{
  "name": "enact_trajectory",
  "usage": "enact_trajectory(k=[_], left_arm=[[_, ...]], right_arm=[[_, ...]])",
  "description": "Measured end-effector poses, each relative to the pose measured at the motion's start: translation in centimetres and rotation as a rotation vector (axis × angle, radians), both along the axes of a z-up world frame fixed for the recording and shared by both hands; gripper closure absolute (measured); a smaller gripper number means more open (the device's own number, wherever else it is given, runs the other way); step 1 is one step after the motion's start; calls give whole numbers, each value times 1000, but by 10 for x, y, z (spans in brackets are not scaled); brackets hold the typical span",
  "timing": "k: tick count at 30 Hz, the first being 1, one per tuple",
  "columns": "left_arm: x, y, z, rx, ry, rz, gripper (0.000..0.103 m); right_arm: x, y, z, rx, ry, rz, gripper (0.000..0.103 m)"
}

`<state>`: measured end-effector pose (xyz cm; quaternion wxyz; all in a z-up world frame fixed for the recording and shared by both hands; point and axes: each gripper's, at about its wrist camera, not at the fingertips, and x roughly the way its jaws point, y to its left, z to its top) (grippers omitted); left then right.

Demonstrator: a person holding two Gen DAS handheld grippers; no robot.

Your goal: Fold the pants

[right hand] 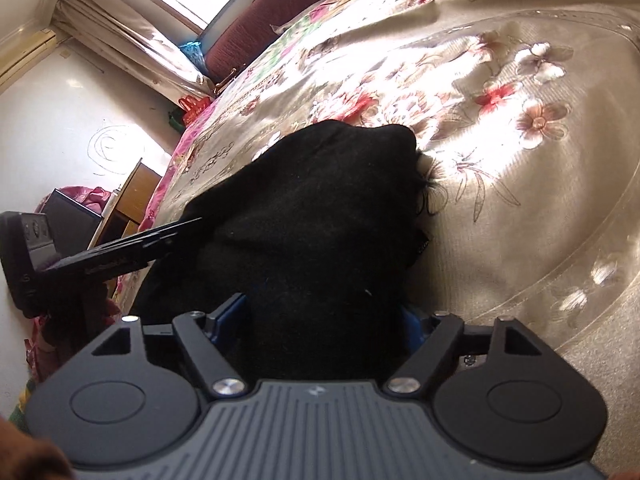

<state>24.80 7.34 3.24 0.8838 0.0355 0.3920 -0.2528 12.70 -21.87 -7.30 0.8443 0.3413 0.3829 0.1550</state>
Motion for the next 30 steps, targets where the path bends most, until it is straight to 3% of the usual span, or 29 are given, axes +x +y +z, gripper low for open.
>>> enact_trajectory(k=[2, 4, 10, 15, 17, 18, 22, 26, 30], left_arm=[[-15, 13, 6, -15, 4, -7, 7], [-23, 17, 4, -1, 27, -19, 3], [-13, -3, -34, -30, 202, -60, 0], [-13, -25, -45, 14, 188, -50, 0], [-17, -30, -47, -2, 180, -28, 0], [-20, -31, -47, -8, 170, -13, 0], [-31, -18, -36, -50, 143, 18, 18], [-41, 9, -26, -102, 146, 53, 27], [-52, 44, -17, -133, 134, 117, 30]], right_arm=[[-3, -7, -3, 50, -7, -4, 25], [-3, -12, -9, 90, -9, -9, 25], [8, -1, -10, 90, -20, -5, 19], [19, 8, -10, 36, -12, 33, 19], [26, 14, -8, 3, 8, 27, 26], [28, 17, -5, -17, 17, 27, 35], [21, 18, 8, 10, 31, 40, 59], [15, 36, 25, 23, 21, 66, 66], [23, 67, 40, 54, 16, 124, 69]])
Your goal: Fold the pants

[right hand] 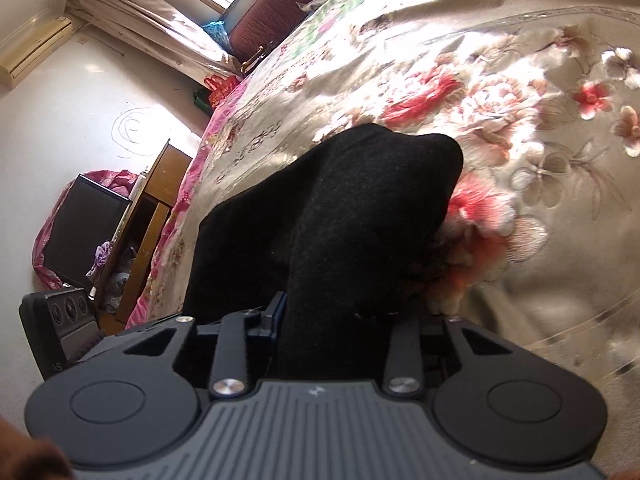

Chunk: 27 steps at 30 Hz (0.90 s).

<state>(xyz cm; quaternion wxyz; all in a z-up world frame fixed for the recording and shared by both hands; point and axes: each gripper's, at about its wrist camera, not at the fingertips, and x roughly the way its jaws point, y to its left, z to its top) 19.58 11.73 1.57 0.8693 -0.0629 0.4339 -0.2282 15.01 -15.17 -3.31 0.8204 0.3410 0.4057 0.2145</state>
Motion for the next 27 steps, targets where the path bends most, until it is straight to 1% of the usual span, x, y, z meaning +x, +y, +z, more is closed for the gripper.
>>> enact_trajectory(k=[2, 5, 8, 12, 13, 15, 17, 18, 19, 20, 22, 23, 24, 26, 27], left_arm=[[-7, 21, 8, 6, -20, 26, 30], [-14, 60, 21, 30, -53, 82, 32], [-21, 110, 32, 61, -71, 160, 32], [-20, 168, 40, 149, -81, 216, 32], [-18, 181, 41, 160, -82, 229, 32], [-9, 204, 37, 176, -85, 251, 32], [5, 217, 26, 189, -85, 264, 32], [14, 223, 16, 205, -76, 272, 32], [22, 228, 6, 222, -64, 281, 32], [29, 232, -6, 235, -44, 289, 31], [34, 237, -19, 246, -43, 284, 24], [30, 239, -20, 244, -54, 285, 20], [28, 239, -19, 245, -62, 284, 19], [22, 238, -16, 261, -77, 305, 7], [20, 237, -15, 272, -78, 324, 5]], right_arm=[[6, 24, 9, -2, -18, 48, 69], [16, 71, 17, 4, -37, 126, 70], [30, 123, 19, 30, -32, 197, 72], [54, 194, 24, 24, -47, 274, 72], [60, 209, 23, 21, -45, 282, 72], [68, 235, 21, -17, -50, 283, 73], [78, 255, 14, -55, -47, 265, 73], [82, 266, 10, -105, -63, 253, 73], [87, 274, 5, -148, -67, 238, 73], [90, 279, -6, -186, -48, 225, 72], [94, 282, -19, -235, -39, 235, 62], [92, 278, -21, -220, -32, 231, 61], [90, 272, -22, -190, -21, 225, 60], [85, 263, -19, -166, -7, 220, 57], [82, 259, -15, -169, -10, 220, 56]])
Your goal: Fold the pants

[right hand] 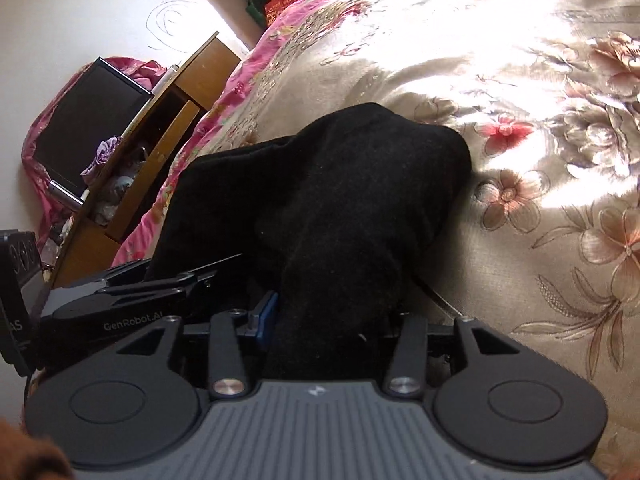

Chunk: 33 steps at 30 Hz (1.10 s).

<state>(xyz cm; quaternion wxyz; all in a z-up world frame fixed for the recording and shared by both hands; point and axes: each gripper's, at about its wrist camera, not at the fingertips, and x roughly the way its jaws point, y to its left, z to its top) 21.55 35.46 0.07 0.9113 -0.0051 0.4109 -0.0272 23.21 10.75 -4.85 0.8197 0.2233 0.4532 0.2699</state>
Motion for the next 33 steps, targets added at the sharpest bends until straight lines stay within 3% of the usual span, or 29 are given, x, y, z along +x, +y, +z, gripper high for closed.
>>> enact_trajectory(k=[10, 14, 20, 33], left_arm=[[-43, -12, 23, 78, -19, 130, 5], [-70, -25, 30, 89, -21, 128, 5], [-102, -50, 37, 116, -28, 110, 5], [-160, -94, 44, 88, -18, 122, 5]], right_arm=[[-73, -9, 43, -160, -227, 5, 55], [-94, -11, 50, -103, -214, 27, 56], [-118, -13, 61, -100, -221, 66, 55], [-175, -34, 66, -32, -208, 72, 54]])
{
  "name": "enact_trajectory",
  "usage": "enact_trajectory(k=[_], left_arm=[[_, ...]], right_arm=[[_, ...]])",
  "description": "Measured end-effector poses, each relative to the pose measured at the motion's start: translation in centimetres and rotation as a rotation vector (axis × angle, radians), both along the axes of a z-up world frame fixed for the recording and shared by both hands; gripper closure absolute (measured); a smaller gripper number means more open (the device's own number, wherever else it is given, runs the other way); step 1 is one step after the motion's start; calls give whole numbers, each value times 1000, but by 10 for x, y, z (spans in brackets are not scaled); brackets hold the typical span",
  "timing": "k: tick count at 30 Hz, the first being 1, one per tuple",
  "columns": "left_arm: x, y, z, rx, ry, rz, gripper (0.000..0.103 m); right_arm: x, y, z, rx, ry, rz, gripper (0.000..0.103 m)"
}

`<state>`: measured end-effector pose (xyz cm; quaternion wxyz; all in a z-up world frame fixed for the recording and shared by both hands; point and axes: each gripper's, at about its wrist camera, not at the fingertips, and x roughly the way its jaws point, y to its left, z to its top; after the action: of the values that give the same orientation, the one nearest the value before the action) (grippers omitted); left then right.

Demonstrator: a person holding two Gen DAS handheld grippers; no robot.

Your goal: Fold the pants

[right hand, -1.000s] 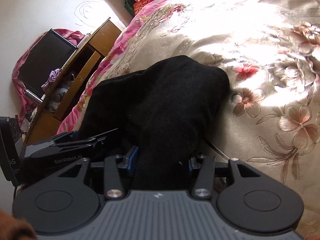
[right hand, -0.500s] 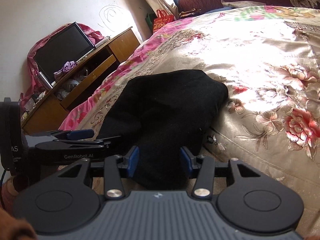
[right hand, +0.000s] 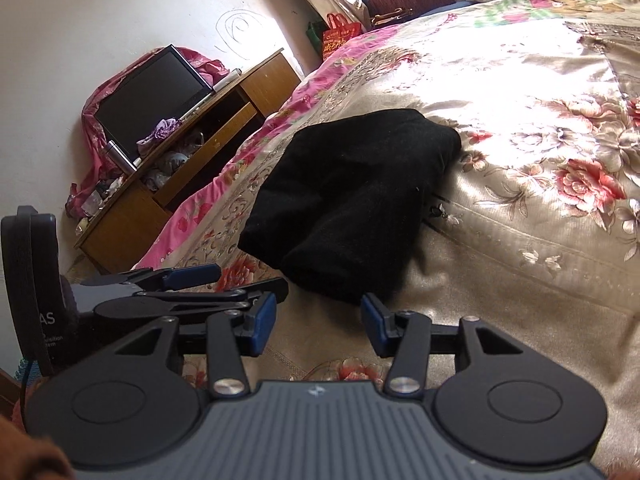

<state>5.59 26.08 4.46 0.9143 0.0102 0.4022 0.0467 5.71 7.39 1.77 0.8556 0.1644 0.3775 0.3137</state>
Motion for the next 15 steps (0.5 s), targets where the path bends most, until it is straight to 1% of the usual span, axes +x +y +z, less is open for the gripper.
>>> enact_trajectory(k=[6, 11, 15], left_arm=[[-19, -15, 0, -25, -5, 29, 4], [-35, -32, -6, 13, 20, 47, 4], [-46, -44, -10, 12, 34, 43, 4]], right_arm=[[-17, -14, 1, 3, -3, -25, 53], [-33, -26, -6, -4, 19, -34, 52], [-43, -33, -14, -15, 37, -28, 52]])
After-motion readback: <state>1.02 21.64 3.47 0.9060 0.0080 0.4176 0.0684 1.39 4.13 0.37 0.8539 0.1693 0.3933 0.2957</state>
